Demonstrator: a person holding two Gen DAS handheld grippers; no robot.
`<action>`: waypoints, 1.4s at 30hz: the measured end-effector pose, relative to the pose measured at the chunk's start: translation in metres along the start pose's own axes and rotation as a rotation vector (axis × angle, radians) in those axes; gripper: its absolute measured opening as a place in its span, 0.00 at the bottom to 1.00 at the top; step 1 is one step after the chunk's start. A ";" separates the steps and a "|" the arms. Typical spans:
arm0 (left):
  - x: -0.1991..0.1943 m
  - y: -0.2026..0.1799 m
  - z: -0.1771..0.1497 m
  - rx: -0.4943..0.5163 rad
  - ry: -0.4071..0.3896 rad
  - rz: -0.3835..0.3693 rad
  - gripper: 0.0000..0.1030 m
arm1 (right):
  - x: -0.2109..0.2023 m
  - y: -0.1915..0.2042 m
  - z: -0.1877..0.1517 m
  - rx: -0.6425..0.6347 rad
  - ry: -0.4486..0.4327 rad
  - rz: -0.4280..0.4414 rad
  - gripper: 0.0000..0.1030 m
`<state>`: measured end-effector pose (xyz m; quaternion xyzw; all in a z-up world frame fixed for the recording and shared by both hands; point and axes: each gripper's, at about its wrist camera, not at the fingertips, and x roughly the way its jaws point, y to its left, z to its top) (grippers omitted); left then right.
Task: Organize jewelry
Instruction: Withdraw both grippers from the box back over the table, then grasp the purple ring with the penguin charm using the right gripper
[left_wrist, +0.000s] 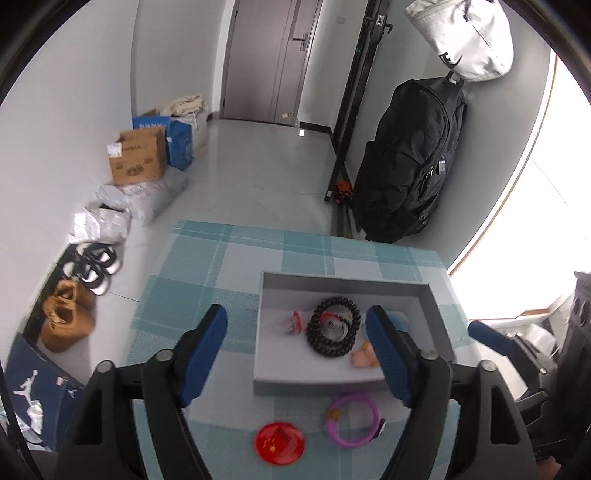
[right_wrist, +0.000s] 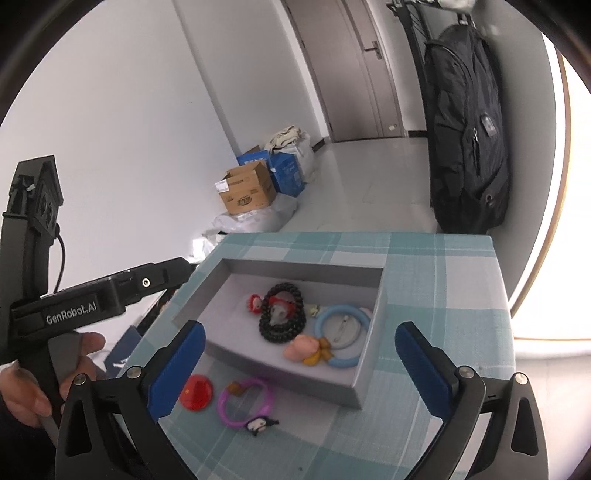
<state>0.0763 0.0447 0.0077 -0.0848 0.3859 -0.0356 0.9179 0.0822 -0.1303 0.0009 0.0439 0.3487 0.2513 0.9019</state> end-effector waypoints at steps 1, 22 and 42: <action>-0.003 0.000 -0.002 0.004 -0.009 0.008 0.77 | -0.002 0.002 -0.001 -0.007 -0.002 -0.001 1.00; -0.017 0.020 -0.041 -0.042 0.071 0.039 0.81 | 0.009 0.030 -0.052 -0.144 0.179 -0.052 1.00; -0.011 0.068 -0.038 -0.173 0.105 -0.059 0.81 | 0.049 0.051 -0.061 -0.225 0.267 -0.076 0.89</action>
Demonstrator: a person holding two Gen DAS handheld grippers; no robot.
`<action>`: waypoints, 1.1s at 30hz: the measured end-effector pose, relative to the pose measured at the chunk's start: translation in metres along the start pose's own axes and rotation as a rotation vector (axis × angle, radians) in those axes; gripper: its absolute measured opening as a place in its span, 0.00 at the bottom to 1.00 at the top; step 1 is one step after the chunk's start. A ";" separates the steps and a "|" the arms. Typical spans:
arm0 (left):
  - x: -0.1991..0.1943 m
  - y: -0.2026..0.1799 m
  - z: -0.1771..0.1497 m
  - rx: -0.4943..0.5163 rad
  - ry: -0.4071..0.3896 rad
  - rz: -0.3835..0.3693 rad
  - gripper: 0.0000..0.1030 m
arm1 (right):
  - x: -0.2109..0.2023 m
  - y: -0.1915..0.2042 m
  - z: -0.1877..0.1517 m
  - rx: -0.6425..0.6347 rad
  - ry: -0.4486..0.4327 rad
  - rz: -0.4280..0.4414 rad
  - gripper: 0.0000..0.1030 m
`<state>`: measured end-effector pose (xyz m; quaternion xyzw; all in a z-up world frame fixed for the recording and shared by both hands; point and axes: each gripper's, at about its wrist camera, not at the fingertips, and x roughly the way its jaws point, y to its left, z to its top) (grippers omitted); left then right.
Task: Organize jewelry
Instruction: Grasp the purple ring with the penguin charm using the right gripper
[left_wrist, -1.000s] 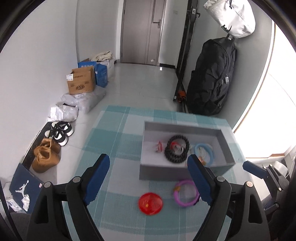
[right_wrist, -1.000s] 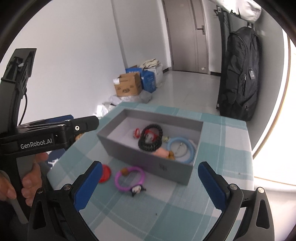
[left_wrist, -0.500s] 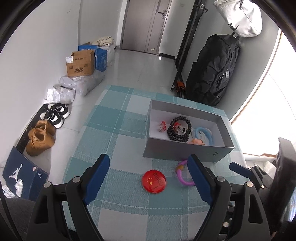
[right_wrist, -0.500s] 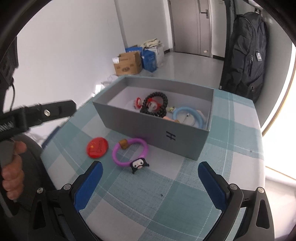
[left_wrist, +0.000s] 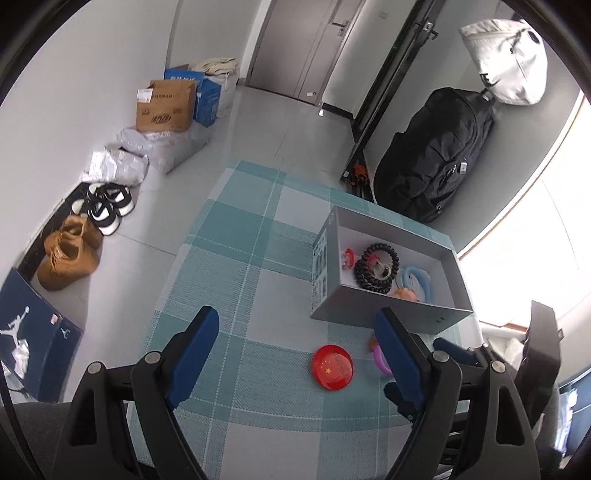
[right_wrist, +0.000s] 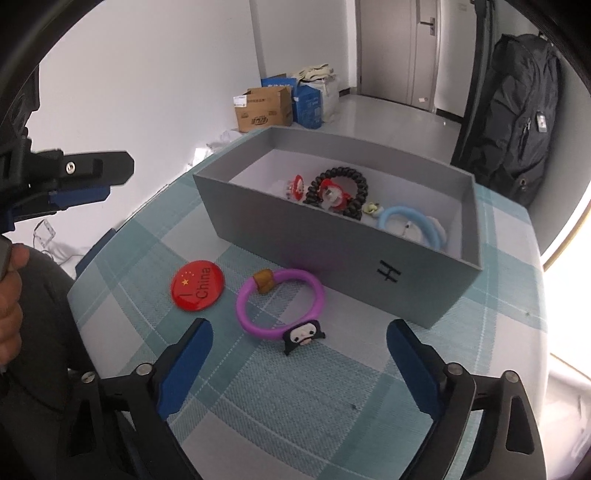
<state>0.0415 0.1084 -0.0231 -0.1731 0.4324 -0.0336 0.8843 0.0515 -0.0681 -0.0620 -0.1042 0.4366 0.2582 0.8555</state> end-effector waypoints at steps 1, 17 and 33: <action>0.001 0.001 0.000 -0.005 0.005 -0.004 0.81 | 0.002 0.001 0.000 -0.003 0.004 -0.004 0.88; 0.005 -0.004 0.000 0.062 0.028 0.016 0.81 | 0.015 0.006 0.011 -0.038 -0.017 -0.009 0.52; 0.012 -0.007 -0.008 0.109 0.044 0.064 0.81 | 0.004 -0.002 0.014 0.018 -0.056 0.037 0.49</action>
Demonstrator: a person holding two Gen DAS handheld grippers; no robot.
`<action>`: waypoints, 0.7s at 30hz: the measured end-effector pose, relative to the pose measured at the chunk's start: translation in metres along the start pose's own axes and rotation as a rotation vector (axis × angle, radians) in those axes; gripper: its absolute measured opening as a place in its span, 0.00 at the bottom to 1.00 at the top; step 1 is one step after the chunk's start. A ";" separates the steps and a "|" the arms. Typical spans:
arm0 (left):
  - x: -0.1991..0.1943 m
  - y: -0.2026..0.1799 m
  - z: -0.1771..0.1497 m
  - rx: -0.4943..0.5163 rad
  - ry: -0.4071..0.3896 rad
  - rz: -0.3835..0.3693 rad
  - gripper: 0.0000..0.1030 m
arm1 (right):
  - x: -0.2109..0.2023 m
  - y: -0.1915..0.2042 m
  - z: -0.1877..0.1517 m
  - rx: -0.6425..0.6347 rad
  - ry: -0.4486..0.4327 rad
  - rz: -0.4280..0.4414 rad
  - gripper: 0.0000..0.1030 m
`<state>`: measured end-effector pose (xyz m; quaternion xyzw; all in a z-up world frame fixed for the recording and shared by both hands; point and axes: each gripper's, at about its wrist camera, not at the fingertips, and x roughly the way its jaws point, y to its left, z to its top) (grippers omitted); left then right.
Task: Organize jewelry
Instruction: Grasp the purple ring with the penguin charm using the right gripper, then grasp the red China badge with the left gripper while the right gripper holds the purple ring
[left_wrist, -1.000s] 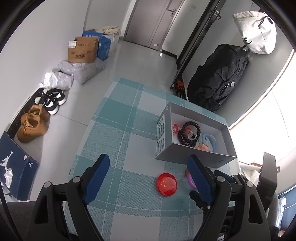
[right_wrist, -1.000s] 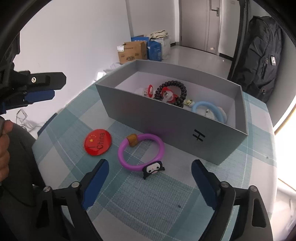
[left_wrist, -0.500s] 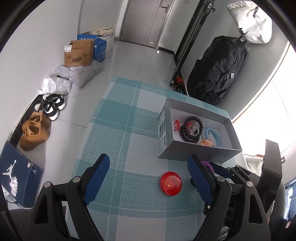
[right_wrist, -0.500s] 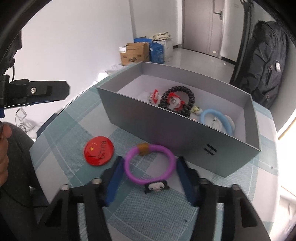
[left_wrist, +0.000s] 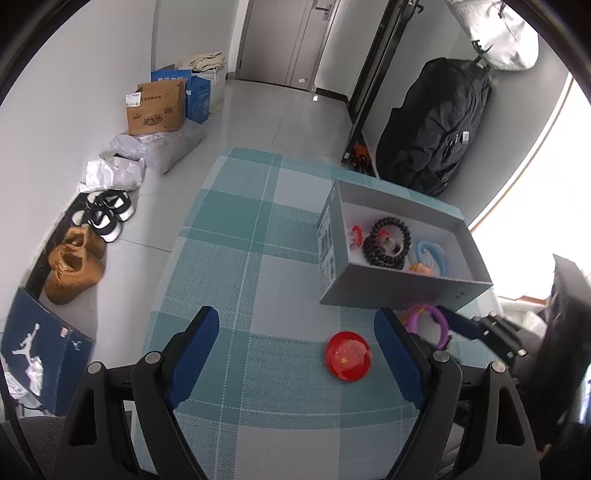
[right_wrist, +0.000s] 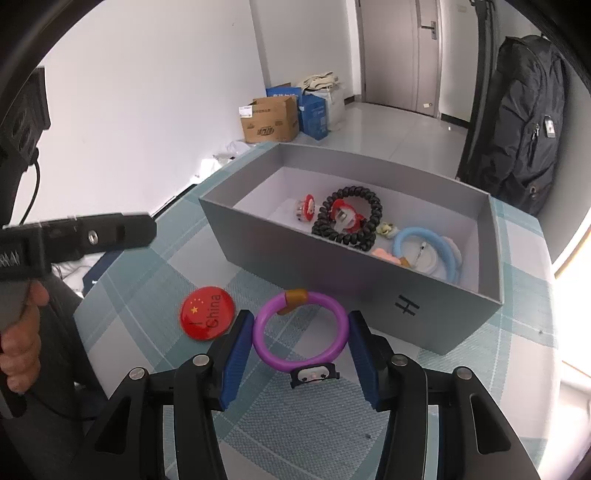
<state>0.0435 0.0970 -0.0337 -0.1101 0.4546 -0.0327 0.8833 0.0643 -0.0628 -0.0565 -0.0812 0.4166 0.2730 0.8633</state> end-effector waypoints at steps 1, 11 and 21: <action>0.001 -0.001 -0.001 0.006 0.001 0.007 0.81 | -0.001 -0.001 0.000 0.004 -0.005 0.001 0.49; 0.008 -0.030 -0.014 0.116 0.026 0.012 0.81 | -0.038 -0.015 -0.008 0.044 -0.088 -0.017 0.49; 0.023 -0.049 -0.022 0.197 0.097 0.072 0.81 | -0.068 -0.040 -0.016 0.129 -0.135 -0.039 0.48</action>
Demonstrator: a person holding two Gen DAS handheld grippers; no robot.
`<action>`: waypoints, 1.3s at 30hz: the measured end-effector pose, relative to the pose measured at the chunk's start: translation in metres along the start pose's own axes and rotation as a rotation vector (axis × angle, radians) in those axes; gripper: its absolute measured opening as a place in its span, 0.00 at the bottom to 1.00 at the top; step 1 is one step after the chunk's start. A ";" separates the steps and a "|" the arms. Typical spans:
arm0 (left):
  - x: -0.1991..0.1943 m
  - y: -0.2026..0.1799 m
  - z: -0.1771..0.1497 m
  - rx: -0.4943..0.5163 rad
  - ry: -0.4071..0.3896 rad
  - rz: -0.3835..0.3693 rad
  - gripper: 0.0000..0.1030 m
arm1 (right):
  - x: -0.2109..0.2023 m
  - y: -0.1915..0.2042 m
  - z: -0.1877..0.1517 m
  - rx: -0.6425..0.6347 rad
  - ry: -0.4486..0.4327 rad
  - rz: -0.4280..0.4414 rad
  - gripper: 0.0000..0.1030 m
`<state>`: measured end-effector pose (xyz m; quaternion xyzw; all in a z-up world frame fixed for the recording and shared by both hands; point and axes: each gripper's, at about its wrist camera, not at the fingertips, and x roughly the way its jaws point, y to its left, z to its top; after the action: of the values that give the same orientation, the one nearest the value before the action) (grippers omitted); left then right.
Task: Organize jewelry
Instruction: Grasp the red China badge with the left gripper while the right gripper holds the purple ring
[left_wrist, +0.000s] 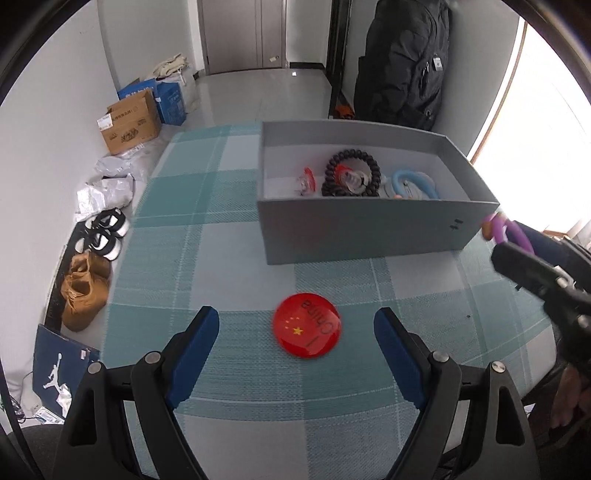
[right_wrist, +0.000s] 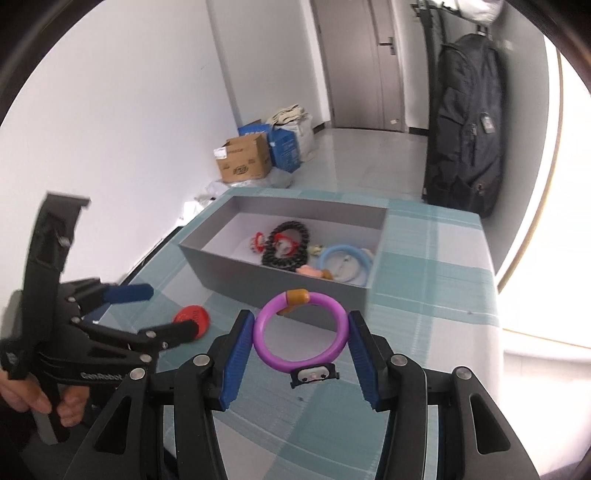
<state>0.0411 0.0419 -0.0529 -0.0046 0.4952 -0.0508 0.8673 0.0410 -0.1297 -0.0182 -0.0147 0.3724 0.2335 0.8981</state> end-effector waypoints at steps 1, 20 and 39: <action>0.001 0.000 0.000 -0.003 0.005 -0.001 0.81 | -0.002 -0.001 0.000 0.007 -0.004 0.003 0.48; 0.012 -0.015 -0.001 0.032 0.040 0.017 0.41 | -0.013 -0.010 0.000 0.032 -0.024 0.027 0.48; -0.014 -0.013 0.004 -0.044 -0.029 -0.071 0.36 | -0.011 0.003 -0.001 -0.007 -0.019 0.027 0.48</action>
<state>0.0358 0.0300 -0.0380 -0.0422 0.4831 -0.0706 0.8717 0.0325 -0.1316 -0.0114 -0.0104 0.3631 0.2469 0.8984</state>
